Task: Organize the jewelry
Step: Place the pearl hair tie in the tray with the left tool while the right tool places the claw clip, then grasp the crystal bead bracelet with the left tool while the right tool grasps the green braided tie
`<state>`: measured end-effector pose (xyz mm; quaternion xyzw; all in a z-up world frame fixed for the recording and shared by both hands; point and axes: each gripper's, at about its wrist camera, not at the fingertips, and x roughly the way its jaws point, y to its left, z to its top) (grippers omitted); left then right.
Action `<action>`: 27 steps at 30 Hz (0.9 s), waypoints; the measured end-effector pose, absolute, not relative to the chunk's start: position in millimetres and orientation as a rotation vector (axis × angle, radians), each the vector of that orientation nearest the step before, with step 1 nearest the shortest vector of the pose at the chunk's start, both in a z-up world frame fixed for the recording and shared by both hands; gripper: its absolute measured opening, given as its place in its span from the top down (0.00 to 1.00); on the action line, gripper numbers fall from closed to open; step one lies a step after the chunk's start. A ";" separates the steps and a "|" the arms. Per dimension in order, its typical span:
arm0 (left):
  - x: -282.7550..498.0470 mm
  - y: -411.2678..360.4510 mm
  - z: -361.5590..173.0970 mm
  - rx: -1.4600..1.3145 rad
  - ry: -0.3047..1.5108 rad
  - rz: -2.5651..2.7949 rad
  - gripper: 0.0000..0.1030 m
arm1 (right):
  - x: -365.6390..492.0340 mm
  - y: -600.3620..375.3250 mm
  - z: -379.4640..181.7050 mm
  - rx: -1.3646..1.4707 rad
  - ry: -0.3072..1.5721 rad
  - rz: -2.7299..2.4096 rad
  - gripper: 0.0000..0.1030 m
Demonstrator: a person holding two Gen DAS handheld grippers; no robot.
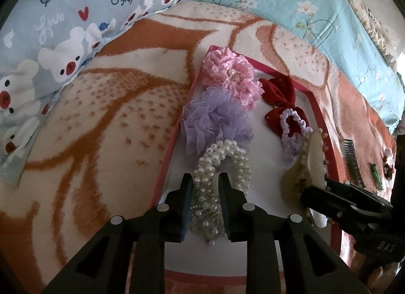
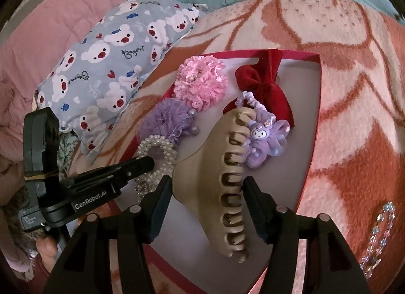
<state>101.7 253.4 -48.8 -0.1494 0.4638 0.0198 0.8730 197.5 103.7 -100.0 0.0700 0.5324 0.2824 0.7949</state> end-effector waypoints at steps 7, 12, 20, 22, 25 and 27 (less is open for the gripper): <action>98.4 251.0 -44.3 -0.306 0.965 0.043 0.63 | 198.2 100.4 -99.1 0.181 1.151 0.632 0.41; 92.6 244.6 -38.7 -0.274 0.959 0.048 0.54 | 196.3 95.4 -91.0 0.200 1.140 0.641 0.41; 72.7 240.4 -17.8 -0.280 0.927 0.045 0.41 | 180.1 68.9 -58.3 0.246 1.081 0.611 0.34; 67.2 238.3 -11.4 -0.287 0.919 0.039 0.40 | 175.8 59.5 -52.3 0.250 1.069 0.602 0.33; 60.2 232.8 -1.6 -0.291 0.905 0.027 0.38 | 167.5 40.6 -44.5 0.258 1.053 0.568 0.32; 56.7 227.2 4.7 -0.291 0.897 0.014 0.37 | 163.0 26.0 -41.3 0.271 1.033 0.551 0.32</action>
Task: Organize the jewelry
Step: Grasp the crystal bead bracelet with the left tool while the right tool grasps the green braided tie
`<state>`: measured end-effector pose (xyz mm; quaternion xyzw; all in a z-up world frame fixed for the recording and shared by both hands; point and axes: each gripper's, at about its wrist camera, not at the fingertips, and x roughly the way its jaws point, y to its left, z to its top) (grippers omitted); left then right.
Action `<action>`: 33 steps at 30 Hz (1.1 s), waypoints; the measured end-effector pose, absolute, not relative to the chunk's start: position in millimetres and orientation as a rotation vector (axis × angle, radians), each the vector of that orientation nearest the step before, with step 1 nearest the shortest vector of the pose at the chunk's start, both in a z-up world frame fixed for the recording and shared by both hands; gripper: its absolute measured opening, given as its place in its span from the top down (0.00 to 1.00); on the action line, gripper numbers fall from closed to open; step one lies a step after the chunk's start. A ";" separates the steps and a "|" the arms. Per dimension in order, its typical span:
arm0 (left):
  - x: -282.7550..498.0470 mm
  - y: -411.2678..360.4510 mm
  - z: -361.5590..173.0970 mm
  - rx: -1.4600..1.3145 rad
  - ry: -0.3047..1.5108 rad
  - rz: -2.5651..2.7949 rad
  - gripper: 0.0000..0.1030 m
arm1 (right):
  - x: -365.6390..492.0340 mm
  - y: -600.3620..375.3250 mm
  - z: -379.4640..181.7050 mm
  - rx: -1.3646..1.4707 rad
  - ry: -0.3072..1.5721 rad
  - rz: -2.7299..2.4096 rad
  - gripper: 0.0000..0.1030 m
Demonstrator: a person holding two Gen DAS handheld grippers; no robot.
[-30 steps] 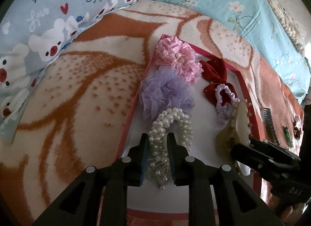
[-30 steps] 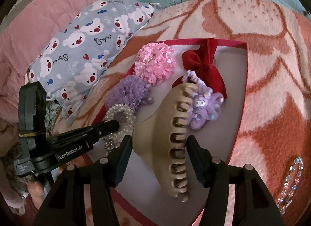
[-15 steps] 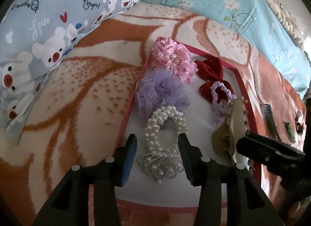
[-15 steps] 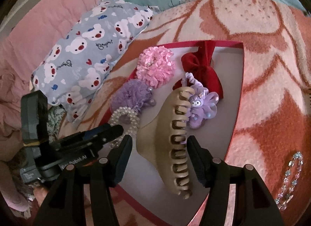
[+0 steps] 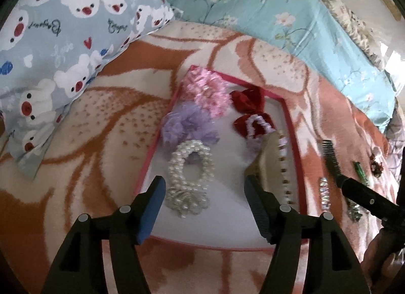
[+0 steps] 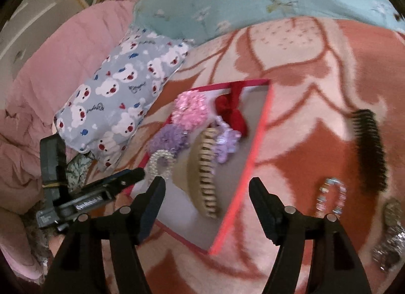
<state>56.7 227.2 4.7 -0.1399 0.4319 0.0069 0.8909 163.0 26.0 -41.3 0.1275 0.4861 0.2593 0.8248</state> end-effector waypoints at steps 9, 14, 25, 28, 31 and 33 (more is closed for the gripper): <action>47.5 185.2 26.3 -0.263 0.887 -0.079 0.36 | 145.5 -51.0 -34.1 0.299 1.015 0.404 0.32; 47.3 154.8 32.7 -0.227 0.890 -0.135 0.35 | 135.6 -95.9 -31.0 0.313 1.000 0.308 0.32; 55.6 99.7 31.6 -0.160 0.916 -0.218 0.35 | 121.0 -170.3 -26.3 0.348 0.973 0.158 0.32; 58.6 88.5 28.5 -0.147 0.927 -0.230 0.35 | 118.4 -183.7 -26.3 0.354 0.968 0.125 0.32; 62.5 77.0 24.7 -0.132 0.939 -0.244 0.35 | 115.9 -195.3 -27.0 0.357 0.965 0.098 0.32; 65.3 70.7 21.7 -0.126 0.947 -0.251 0.35 | 115.1 -202.6 -27.5 0.360 0.964 0.082 0.32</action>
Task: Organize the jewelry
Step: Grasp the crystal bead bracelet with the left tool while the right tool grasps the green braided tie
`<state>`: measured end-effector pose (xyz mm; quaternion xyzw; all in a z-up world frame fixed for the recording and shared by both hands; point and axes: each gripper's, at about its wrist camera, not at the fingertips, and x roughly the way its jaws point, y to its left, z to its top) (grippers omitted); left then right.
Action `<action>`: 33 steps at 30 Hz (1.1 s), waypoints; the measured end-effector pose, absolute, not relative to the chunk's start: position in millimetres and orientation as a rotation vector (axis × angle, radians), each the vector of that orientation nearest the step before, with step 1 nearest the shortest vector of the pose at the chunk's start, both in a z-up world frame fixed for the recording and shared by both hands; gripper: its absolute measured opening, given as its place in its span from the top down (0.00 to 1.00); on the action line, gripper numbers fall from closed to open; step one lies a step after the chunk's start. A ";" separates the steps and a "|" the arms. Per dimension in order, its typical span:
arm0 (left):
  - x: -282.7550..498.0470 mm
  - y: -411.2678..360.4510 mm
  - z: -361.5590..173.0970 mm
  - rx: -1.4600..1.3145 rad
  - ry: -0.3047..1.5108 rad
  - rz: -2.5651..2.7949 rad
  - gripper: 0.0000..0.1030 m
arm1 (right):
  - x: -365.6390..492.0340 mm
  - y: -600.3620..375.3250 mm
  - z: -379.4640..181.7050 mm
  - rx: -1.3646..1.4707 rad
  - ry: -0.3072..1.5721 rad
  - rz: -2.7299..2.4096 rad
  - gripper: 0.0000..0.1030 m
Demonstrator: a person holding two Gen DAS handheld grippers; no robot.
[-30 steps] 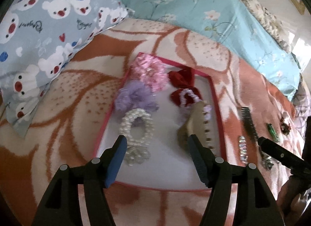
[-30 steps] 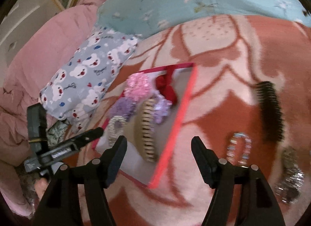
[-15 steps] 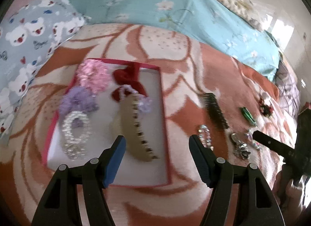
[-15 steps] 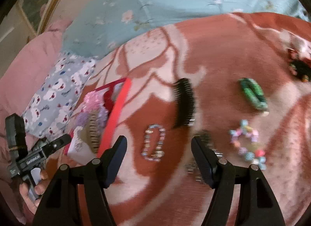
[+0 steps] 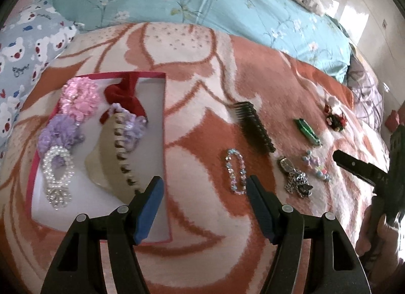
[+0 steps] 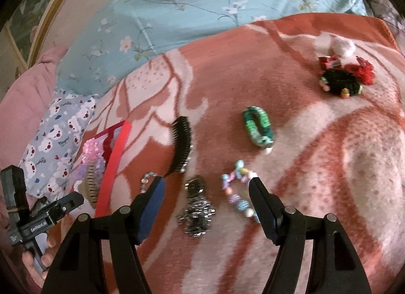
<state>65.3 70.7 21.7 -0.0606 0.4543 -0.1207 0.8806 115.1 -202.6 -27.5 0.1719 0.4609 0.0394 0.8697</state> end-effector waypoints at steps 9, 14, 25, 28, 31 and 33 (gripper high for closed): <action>88.1 35.3 4.8 -0.098 0.986 -0.294 0.35 | 126.3 -218.4 -36.2 0.337 0.981 0.032 0.32; 102.4 16.5 -14.0 -0.069 1.023 -0.305 0.35 | 143.9 -228.2 -43.1 0.311 1.000 0.005 0.32; 149.7 -34.1 -72.7 0.093 1.127 -0.278 0.40 | 195.9 -230.7 -73.2 0.231 1.072 -0.035 0.39; 153.0 -44.9 -76.2 0.163 1.090 -0.259 0.57 | 201.5 -227.0 -79.7 0.183 1.085 -0.064 0.56; 157.2 -44.3 -78.0 0.139 1.097 -0.292 0.91 | 201.8 -229.4 -81.4 0.165 1.088 -0.096 0.78; 157.5 -39.5 -77.2 0.104 1.093 -0.309 0.92 | 199.9 -233.0 -80.5 0.192 1.082 -0.089 0.80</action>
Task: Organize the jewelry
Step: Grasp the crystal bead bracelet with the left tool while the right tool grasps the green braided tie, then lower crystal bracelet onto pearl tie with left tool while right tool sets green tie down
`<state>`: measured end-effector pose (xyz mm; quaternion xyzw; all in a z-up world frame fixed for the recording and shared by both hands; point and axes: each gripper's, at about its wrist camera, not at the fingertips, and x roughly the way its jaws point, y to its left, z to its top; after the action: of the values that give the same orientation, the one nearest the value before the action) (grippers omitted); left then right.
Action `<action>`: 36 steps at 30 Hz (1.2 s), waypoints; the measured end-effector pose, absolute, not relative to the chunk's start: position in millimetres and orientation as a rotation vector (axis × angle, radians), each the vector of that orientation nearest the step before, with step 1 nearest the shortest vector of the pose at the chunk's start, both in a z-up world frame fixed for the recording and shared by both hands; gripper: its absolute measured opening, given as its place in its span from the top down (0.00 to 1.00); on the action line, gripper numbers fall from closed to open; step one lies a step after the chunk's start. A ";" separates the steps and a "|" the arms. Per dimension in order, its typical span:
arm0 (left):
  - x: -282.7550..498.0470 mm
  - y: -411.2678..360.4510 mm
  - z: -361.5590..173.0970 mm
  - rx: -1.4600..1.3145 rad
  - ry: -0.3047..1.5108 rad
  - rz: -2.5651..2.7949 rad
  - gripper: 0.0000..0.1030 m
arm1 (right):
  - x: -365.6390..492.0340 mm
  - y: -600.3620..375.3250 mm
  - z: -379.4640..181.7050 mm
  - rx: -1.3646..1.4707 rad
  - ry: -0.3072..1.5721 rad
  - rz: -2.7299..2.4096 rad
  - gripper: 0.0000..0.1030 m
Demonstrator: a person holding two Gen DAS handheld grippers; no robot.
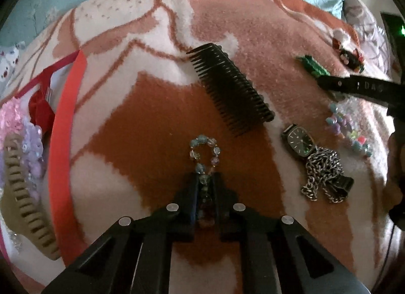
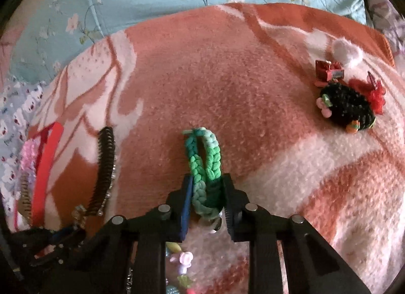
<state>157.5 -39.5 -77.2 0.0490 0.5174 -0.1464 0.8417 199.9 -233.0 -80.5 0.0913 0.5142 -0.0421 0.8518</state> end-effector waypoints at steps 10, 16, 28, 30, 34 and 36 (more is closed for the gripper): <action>128.2 0.1 -42.0 -0.023 1.022 -0.353 0.93 | 171.3 -217.3 -58.0 0.302 1.038 0.018 0.81; 102.5 20.5 -15.7 -0.059 0.973 -0.350 0.94 | 155.7 -187.9 -46.5 0.320 1.032 0.107 0.81; 53.2 70.2 23.2 -0.108 0.899 -0.301 0.93 | 139.5 -122.2 -30.6 0.303 1.023 0.253 0.80; 45.8 79.1 27.6 -0.115 0.890 -0.286 0.93 | 136.8 -111.5 -30.2 0.296 1.026 0.272 0.80; 34.6 95.5 33.9 -0.131 0.874 -0.259 0.94 | 132.2 -93.1 -30.1 0.295 1.032 0.312 0.80; 29.6 104.5 36.8 -0.138 0.869 -0.247 0.93 | 130.1 -80.5 -31.0 0.296 1.038 0.340 0.80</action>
<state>29.6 104.5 36.8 -0.0667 0.4195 -0.1190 0.8975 130.1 -80.5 -31.0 0.1400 0.4919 0.1609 0.8442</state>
